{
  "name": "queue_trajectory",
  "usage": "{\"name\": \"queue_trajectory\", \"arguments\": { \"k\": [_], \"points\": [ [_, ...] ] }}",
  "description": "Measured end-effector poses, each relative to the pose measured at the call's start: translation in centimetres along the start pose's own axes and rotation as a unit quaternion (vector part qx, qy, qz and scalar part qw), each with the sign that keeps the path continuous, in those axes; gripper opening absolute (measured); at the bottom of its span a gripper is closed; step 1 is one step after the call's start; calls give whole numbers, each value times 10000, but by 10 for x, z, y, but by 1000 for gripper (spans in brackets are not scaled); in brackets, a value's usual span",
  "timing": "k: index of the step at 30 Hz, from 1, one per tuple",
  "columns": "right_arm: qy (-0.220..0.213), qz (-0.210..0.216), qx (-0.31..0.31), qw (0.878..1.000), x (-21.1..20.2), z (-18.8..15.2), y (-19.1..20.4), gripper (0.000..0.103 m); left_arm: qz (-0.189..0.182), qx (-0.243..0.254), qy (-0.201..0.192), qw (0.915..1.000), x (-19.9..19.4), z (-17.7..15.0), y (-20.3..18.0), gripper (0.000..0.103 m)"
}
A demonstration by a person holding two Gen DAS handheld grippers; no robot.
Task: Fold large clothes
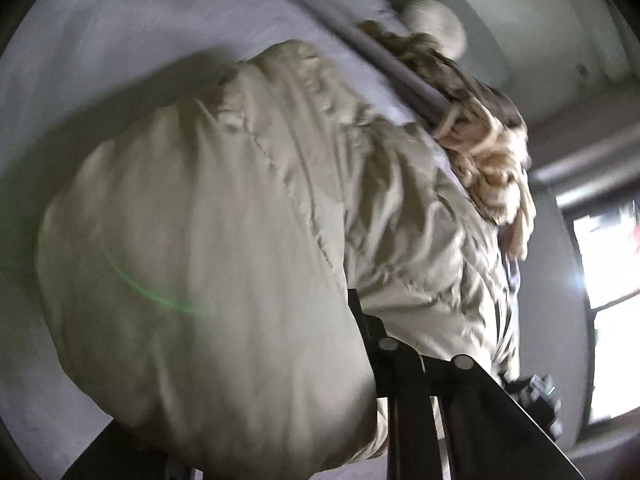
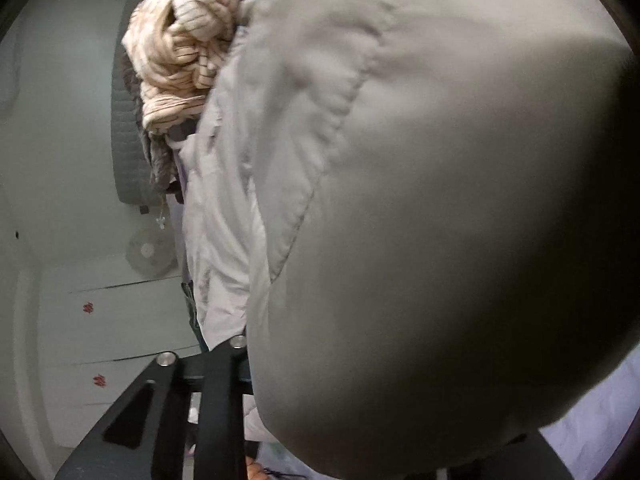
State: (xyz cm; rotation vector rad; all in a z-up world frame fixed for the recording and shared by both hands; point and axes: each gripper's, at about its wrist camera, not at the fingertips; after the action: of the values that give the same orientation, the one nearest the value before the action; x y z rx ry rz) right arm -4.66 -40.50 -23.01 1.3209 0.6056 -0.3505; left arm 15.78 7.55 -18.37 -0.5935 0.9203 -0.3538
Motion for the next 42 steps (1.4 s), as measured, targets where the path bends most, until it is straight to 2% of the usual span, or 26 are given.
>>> {"name": "queue_trajectory", "arguments": {
  "k": [3, 6, 11, 17, 25, 30, 35, 42],
  "points": [
    [-87, 84, -71, 9999, -10, -4, 5, 23, -144, 453, -66, 9988, -16, 5, -10, 21],
    [-111, 106, -210, 9997, -22, -10, 11, 22, -232, 706, -85, 9972, -29, 7, -15, 21],
    [-3, 27, -398, 9992, -40, -22, 14, 22, -299, 744, -36, 9968, -51, -2, -14, 21],
    [256, -24, -432, 9987, -71, -39, -2, 22, -233, 637, 52, 9977, -94, -36, -7, 21],
    [726, -178, -384, 9965, -126, -67, -39, 22, 111, 529, 520, 9972, -157, -104, 18, 21],
    [945, -316, -318, 9945, -149, -84, -64, 24, 503, 391, 645, 9959, -171, -137, 37, 22],
    [1004, -434, -289, 9936, -149, -85, -71, 32, 913, 184, 568, 9940, -183, -143, 52, 47],
    [1112, -673, -529, 9901, -161, -86, -63, 43, 1418, 24, 478, 9887, -222, -140, 77, 47]
  ]
}}
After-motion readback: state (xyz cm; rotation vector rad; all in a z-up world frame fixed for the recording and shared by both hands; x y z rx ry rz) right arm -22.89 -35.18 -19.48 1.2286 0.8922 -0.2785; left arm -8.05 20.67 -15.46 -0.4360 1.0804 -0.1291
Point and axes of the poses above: each gripper's, at about its wrist camera, not at the fingertips, and x roughly the way its jaws point, y to its left, z to its top, and after that the axes turned 15 degrees about -y, right-handed
